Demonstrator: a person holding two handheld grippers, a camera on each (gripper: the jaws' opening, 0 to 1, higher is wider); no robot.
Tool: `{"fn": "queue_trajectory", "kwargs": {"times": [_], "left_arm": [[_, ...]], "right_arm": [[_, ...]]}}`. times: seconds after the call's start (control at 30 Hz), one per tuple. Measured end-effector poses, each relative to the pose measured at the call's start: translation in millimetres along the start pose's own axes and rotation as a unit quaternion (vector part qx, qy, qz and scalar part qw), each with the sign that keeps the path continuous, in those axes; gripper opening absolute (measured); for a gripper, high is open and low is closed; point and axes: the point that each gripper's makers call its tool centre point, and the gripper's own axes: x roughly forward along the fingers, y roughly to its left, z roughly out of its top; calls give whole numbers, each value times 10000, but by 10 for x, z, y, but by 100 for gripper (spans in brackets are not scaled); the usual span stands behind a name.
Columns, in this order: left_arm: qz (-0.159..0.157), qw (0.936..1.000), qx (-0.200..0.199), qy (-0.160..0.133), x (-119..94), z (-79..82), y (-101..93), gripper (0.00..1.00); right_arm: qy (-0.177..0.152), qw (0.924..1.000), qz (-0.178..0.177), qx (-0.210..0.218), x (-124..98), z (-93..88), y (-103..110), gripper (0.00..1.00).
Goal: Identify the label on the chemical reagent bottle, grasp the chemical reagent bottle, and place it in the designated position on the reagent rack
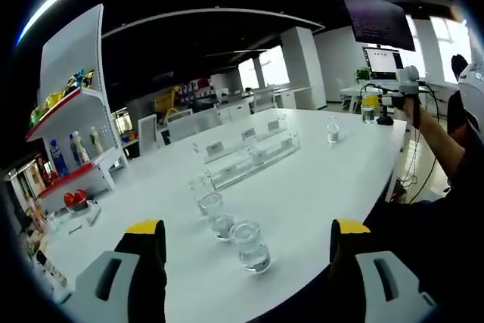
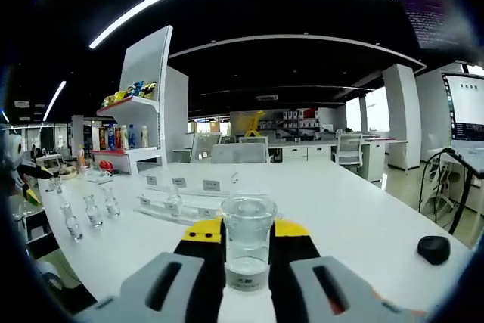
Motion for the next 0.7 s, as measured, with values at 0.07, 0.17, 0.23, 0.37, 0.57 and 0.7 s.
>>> {"fn": "queue_trajectory", "kwargs": {"times": [0.07,0.17,0.23,0.37,0.57,0.7], "left_arm": [[-8,10000,5,4,2,-2,-6,89],[-16,10000,4,6,0,-4,-10,89],[-7,10000,-1,9,-5,-10,-4,89],[4,10000,-2,4,-14,-11,6,89],[4,10000,6,6,-17,-6,12,89],[16,10000,14,-15,-26,15,23,89]], "right_arm": [[-13,10000,6,2,-18,15,9,18],[-12,10000,14,5,-34,31,17,18],[-29,10000,36,-3,-54,54,41,18],[-43,10000,82,-4,-64,83,73,18],[-48,9999,127,21,-70,103,103,18],[-36,9999,148,25,-66,109,108,18]]}}
